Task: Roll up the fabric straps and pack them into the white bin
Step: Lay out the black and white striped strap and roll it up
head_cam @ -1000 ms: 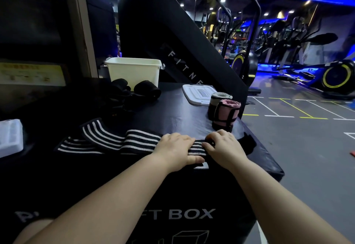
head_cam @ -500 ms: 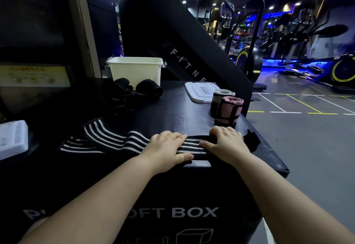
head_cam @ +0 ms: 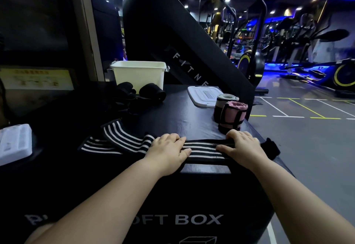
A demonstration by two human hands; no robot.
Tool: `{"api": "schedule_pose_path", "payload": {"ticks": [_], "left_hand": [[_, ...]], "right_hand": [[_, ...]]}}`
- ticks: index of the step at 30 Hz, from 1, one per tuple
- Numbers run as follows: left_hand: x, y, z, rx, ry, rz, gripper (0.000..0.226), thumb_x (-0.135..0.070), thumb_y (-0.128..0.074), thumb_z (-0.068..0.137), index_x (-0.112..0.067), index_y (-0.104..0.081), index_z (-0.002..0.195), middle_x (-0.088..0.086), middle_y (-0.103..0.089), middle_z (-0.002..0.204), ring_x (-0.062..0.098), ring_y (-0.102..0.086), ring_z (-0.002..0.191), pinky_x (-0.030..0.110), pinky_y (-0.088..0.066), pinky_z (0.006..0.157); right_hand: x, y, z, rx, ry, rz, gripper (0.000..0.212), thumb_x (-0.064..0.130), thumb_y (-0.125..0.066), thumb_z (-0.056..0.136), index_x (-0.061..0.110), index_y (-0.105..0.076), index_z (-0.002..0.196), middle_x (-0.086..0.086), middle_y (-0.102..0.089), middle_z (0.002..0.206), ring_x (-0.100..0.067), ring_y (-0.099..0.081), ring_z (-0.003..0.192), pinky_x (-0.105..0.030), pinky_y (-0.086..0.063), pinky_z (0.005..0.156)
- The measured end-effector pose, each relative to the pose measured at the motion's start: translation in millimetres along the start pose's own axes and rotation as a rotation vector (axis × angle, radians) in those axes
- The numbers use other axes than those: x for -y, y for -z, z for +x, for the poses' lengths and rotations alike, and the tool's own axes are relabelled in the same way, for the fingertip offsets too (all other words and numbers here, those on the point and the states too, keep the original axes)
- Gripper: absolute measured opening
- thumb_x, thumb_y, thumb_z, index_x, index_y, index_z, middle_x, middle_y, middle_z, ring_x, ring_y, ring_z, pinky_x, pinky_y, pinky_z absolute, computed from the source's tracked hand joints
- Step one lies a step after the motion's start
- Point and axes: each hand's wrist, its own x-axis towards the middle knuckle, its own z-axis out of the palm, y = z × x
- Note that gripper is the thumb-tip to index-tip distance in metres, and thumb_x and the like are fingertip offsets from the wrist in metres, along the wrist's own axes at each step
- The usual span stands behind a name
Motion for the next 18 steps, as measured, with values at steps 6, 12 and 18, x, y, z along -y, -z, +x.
{"api": "schedule_pose_path", "payload": {"ticks": [6,12,18], "left_hand": [[-1.7,-0.9,2.2,0.014,0.025,-0.088,0.050,-0.041,-0.029,0.102,-0.023,-0.032,0.149,-0.004,-0.035,0.146,0.020,-0.025,0.137,0.038,-0.016,0.116],[-2.5,-0.5,3.0,-0.002,0.033,-0.106,0.048,-0.031,-0.030,0.102,-0.021,-0.034,0.148,-0.001,-0.034,0.146,0.023,-0.026,0.135,0.038,-0.019,0.114],[6.6,5.5,-4.3,-0.056,0.040,0.113,0.050,-0.045,-0.028,0.102,-0.020,-0.041,0.142,-0.001,-0.043,0.142,0.022,-0.036,0.132,0.037,-0.021,0.112]], "right_hand": [[11.1,6.2,6.8,0.017,0.032,-0.109,0.038,0.057,-0.057,0.087,0.034,-0.051,0.117,0.007,-0.053,0.125,-0.020,-0.039,0.124,-0.037,-0.031,0.097],[61.7,-10.1,10.0,-0.016,0.201,0.075,0.035,0.046,-0.057,0.092,0.030,-0.060,0.122,-0.001,-0.056,0.125,-0.023,-0.041,0.125,-0.033,-0.031,0.106],[65.6,-22.0,5.9,0.032,0.158,0.039,0.040,0.061,-0.052,0.088,0.033,-0.060,0.115,-0.001,-0.055,0.114,-0.021,-0.044,0.121,-0.031,-0.030,0.101]]}}
